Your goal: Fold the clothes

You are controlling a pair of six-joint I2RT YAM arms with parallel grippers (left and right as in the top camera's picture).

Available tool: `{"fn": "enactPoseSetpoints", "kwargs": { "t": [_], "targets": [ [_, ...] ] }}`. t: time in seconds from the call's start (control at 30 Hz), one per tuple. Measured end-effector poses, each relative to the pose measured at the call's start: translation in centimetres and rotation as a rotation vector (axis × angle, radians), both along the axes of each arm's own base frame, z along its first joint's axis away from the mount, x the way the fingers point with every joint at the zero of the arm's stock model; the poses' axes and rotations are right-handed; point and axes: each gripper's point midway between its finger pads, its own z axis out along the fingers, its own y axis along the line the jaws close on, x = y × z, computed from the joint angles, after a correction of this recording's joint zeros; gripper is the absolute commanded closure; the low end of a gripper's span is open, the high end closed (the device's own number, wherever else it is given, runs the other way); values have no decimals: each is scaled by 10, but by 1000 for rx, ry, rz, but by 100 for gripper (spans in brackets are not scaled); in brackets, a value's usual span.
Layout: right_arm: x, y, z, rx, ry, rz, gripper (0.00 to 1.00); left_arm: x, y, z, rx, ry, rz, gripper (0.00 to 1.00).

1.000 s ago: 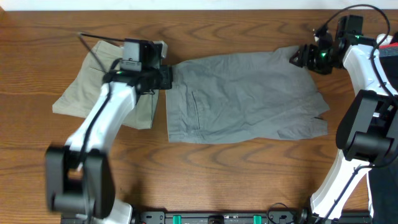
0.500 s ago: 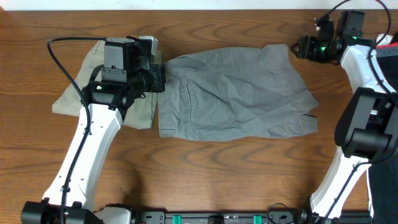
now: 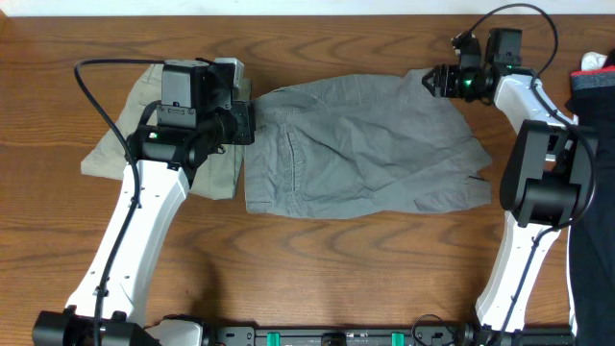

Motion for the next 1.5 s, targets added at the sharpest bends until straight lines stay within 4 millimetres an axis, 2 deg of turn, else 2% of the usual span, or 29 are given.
{"fn": "enactPoseSetpoints", "kwargs": {
  "t": [0.17,0.33,0.43,0.57,0.7,0.8,0.9,1.03,1.17,1.33,1.5],
  "targets": [
    [-4,5,2,37,5,26,67,0,0,0,0,0,0,93],
    [-5,8,3,59,7,37,85,0,0,0,0,0,0,93],
    [-6,10,4,79,16,34,99,0,0,0,0,0,0,93],
    [-14,15,9,158,38,56,99,0,0,0,0,0,0,93],
    [-27,11,26,238,71,59,99,0,0,0,0,-1,0,94],
    [-37,-4,62,261,61,31,99,0,2,1,10,-8,4,94],
    [-43,-21,121,253,-31,11,99,0,9,10,39,-40,34,94],
    [-64,-38,222,213,-220,-3,99,-8,16,43,49,-135,59,94],
    [-91,-44,295,182,-344,-56,99,-22,17,94,27,-269,49,94],
    [-121,-42,353,146,-447,-107,99,-44,14,162,-14,-484,19,94],
    [-146,-48,394,85,-536,-189,99,-69,18,234,-55,-744,22,93]
  ]
}}
